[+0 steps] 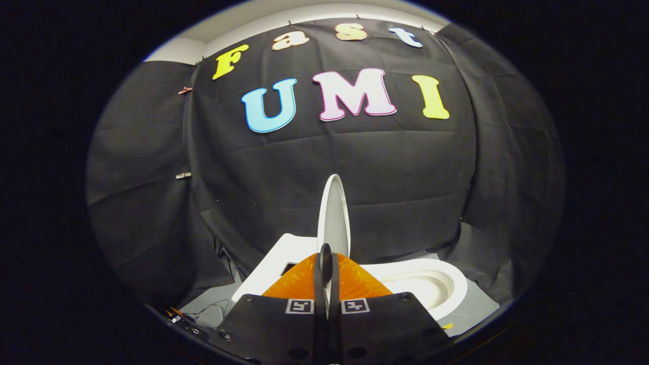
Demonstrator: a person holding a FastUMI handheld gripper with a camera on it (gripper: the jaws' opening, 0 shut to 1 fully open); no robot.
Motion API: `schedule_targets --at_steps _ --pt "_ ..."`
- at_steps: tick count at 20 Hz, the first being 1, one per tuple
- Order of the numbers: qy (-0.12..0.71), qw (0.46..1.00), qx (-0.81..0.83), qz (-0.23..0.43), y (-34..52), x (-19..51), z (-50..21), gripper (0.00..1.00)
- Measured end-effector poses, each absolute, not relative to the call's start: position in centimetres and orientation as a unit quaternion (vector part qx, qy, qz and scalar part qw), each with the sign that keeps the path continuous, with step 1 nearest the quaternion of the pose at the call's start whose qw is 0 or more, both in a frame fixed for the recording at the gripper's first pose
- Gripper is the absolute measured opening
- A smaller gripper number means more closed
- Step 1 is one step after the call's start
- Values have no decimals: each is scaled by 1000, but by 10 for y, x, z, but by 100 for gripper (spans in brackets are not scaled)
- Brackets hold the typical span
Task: Open the toilet lid.
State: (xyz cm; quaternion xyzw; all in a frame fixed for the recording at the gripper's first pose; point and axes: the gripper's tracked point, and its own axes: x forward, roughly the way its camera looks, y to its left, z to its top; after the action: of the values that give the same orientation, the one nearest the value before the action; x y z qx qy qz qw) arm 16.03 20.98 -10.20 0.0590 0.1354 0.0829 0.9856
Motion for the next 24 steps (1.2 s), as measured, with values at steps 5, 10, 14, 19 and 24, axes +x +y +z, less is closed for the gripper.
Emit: schedule_targets --at_steps 5,10,14,19,24 --pt "136 984 41 104 240 159 -105 5" --pt "139 983 23 117 259 160 -107 5" --pt "136 982 21 127 266 159 -108 7" --pt "127 979 45 151 274 152 -97 54" --pt "99 982 30 156 268 136 -71 99"
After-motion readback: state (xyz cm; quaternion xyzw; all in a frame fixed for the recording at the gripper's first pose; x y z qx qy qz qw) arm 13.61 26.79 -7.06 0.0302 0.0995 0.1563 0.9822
